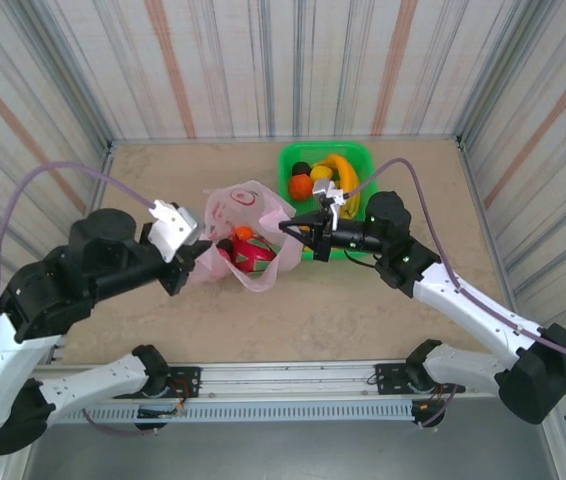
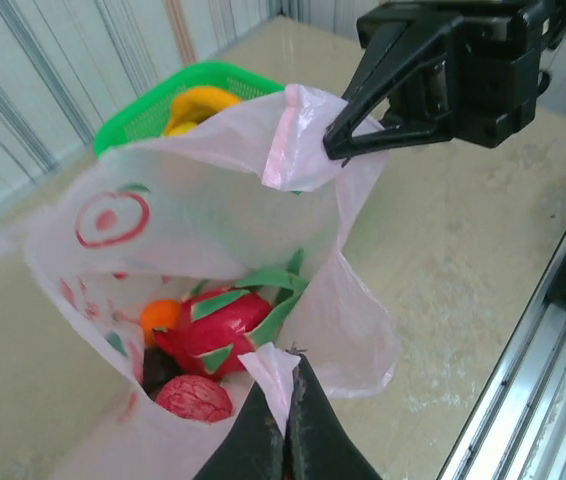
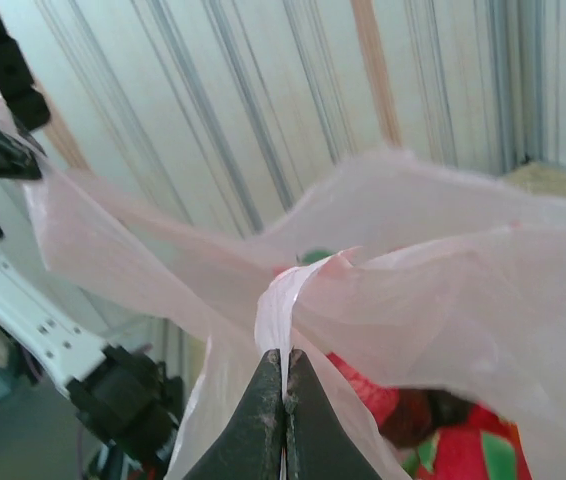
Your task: Place the fake fruits into the plastic bag and tie a complex knot
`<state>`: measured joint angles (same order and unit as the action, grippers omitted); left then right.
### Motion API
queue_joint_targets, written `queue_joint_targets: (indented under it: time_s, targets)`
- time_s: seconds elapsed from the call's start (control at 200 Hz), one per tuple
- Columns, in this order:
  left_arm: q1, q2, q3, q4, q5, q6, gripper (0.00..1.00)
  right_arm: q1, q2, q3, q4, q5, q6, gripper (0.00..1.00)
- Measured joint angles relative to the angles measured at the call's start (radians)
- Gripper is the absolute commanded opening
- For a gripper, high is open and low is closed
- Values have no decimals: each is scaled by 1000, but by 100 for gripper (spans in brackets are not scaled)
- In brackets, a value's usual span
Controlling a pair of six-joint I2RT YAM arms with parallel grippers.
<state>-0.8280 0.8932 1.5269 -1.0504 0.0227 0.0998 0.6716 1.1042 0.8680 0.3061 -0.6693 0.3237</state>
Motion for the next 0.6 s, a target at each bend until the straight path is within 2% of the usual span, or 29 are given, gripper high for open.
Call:
queue_joint_targets:
  time_s: [0.12,0.2,0.381,0.466,0.601]
  targets:
    - [125,82,130,-27,145,64,0,-11,-6,34,94,-13,82,0]
    - [218,138,217,-50,252,103,0,-20,-19,76,112,-6,102,4]
    - [409,237,343,-65,475,153,0,-77,-39,220,114,44,130,3]
    - [446,247,346,-58,556,159,0,-92,-73,231,116,71,139,1]
    - [449,230,275,-8,669,154,0,-95,-159,204,86,124,135,1]
